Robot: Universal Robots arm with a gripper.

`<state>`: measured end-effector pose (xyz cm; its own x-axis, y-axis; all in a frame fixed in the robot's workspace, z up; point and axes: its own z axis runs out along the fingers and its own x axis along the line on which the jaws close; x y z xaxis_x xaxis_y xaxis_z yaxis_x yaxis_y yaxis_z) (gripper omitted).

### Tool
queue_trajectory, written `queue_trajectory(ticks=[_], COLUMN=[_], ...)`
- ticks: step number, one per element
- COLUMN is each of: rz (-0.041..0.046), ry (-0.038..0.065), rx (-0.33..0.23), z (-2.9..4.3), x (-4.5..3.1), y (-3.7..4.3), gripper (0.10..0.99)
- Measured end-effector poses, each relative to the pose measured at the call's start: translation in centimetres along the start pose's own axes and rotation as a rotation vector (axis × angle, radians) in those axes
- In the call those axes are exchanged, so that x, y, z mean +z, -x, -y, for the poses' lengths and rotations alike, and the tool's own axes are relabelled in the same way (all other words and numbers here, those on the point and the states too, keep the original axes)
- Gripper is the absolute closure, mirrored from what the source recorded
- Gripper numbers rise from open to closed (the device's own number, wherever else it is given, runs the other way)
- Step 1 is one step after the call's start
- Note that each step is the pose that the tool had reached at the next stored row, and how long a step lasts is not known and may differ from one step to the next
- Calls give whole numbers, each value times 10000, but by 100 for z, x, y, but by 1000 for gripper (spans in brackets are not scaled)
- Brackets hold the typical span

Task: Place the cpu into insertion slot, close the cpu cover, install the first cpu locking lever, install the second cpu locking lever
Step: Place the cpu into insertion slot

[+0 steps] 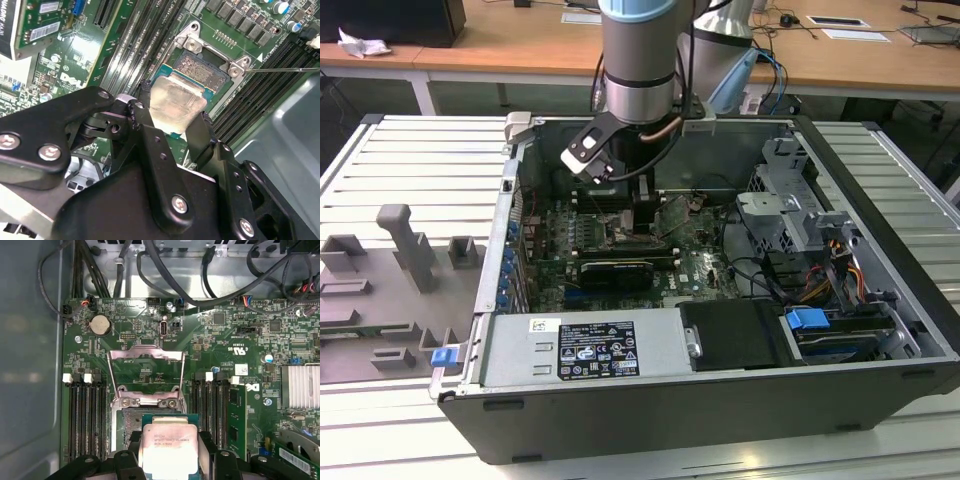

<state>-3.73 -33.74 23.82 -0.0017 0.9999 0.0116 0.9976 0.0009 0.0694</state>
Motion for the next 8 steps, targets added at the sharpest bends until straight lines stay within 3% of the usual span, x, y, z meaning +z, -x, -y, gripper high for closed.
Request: queue_trajectory(ticks=[8], rz=[1], ry=[-1], rx=[0], z=[28], x=[101], y=[-63], gripper=[557])
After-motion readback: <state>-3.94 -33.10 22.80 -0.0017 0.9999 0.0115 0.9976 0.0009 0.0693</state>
